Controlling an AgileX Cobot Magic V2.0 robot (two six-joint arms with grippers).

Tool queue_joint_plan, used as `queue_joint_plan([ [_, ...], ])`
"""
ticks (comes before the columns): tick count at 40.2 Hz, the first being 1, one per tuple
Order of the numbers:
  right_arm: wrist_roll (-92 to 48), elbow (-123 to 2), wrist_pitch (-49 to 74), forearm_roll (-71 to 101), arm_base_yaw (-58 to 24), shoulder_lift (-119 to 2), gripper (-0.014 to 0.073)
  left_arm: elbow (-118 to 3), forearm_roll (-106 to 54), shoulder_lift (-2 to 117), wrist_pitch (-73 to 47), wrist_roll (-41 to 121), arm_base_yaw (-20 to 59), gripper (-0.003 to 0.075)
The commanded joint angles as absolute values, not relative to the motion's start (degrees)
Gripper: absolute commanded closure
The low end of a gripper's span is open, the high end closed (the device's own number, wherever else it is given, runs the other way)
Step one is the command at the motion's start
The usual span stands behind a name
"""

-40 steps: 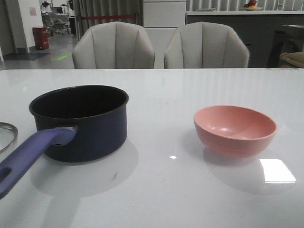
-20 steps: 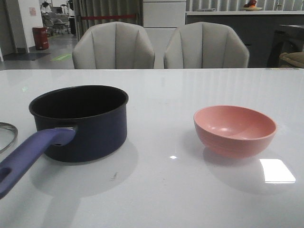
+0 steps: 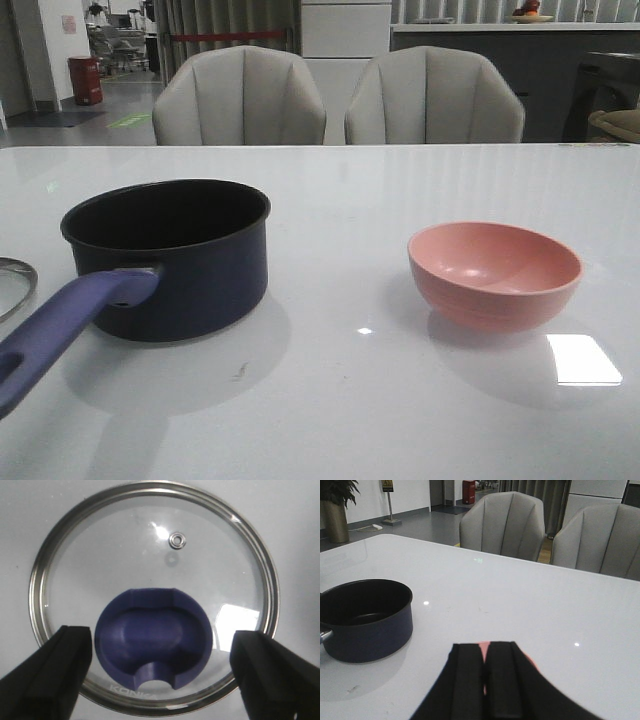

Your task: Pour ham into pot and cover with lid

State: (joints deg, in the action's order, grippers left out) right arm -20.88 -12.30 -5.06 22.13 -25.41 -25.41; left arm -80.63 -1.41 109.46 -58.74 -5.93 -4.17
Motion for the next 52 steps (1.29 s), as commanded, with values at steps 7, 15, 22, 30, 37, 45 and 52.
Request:
queue_joint_plan([
  [7,-21.25,-14.00,-9.13,22.03,-25.50,-25.64,0.0446,-82.43,-2.04,108.30,-58.32,-5.95,-4.26,0.0134],
  [15,-21.25,-14.00,-9.13,22.03,-25.50,-25.64,0.0446,-82.43,-2.04,108.44,-57.07,-5.95,-4.26,0.0136],
  [22,-21.25,-14.00,-9.13,22.03,-25.50,-25.64,0.0446,-82.56,-2.04,109.31,-57.40,-5.95,-4.26,0.0136],
  [30,-21.25,-14.00,-9.13,22.03,-25.50,-25.64,0.0446,-82.79,-2.04,109.78,-57.40,-5.95,-4.26,0.0136],
  [37,-21.25,-14.00,-9.13,22.03,-25.50,-25.64,0.0446,-82.91,-1.93,109.78,-57.40,-5.95,-4.26,0.0216],
  [45,-21.25,-14.00,-9.13,22.03,-25.50,-25.64,0.0446,-83.03,-1.93,110.27,-57.53,-5.95,-4.26,0.0407],
  [52,-21.25,-14.00,-9.13,22.03,-25.50,-25.64,0.0446,-83.03,-1.93,110.27,-57.53,-5.84,-4.26,0.0433],
])
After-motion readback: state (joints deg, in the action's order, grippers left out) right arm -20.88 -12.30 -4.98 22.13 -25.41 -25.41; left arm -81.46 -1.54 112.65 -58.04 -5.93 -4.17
